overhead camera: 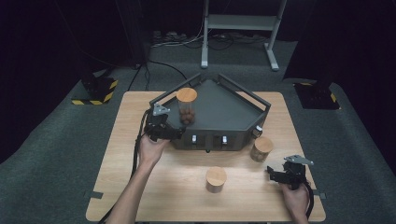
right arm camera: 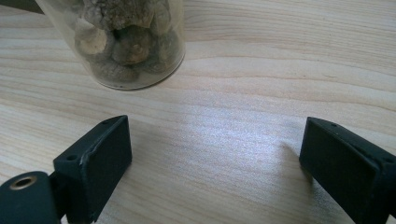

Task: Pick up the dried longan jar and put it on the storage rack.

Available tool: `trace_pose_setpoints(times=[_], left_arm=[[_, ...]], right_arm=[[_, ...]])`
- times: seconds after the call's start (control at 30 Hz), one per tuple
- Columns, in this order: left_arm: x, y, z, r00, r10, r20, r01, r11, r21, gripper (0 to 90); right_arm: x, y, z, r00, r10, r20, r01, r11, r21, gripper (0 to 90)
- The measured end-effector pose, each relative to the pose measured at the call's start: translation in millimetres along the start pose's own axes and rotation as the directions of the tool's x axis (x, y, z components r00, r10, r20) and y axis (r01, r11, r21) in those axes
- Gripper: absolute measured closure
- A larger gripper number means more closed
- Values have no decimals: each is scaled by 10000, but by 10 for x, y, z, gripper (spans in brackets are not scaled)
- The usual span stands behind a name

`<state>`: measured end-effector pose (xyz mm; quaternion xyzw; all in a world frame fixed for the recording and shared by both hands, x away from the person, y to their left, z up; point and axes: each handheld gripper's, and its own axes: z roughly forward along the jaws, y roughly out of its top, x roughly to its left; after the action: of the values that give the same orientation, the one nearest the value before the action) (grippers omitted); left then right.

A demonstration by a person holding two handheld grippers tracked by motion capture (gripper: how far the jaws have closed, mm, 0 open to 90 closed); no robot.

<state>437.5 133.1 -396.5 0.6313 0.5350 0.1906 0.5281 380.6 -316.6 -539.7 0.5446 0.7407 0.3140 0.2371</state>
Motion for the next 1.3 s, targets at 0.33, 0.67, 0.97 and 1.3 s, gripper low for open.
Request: trace_pose_setpoints(times=[0.33, 0.67, 0.97, 1.3], left_arm=[[35, -43, -43, 9997, -232, -48, 232, 9997, -58, 77], [57, -122, -90, 9995, -320, -64, 320, 9995, 0, 77], [84, -202, -148, 9992, -358, -191, 358, 9994, -19, 77], [104, -276, -172, 9986, -503, -148, 503, 9987, 12, 77]], right_arm=[[0, 0, 0, 10000, 0, 0, 0, 10000, 0, 87], [0, 0, 0, 10000, -3, 0, 3, 10000, -1, 88], [0, 0, 0, 10000, 0, 1, 0, 10000, 0, 87], [0, 0, 0, 10000, 1, 2, -1, 10000, -1, 88]])
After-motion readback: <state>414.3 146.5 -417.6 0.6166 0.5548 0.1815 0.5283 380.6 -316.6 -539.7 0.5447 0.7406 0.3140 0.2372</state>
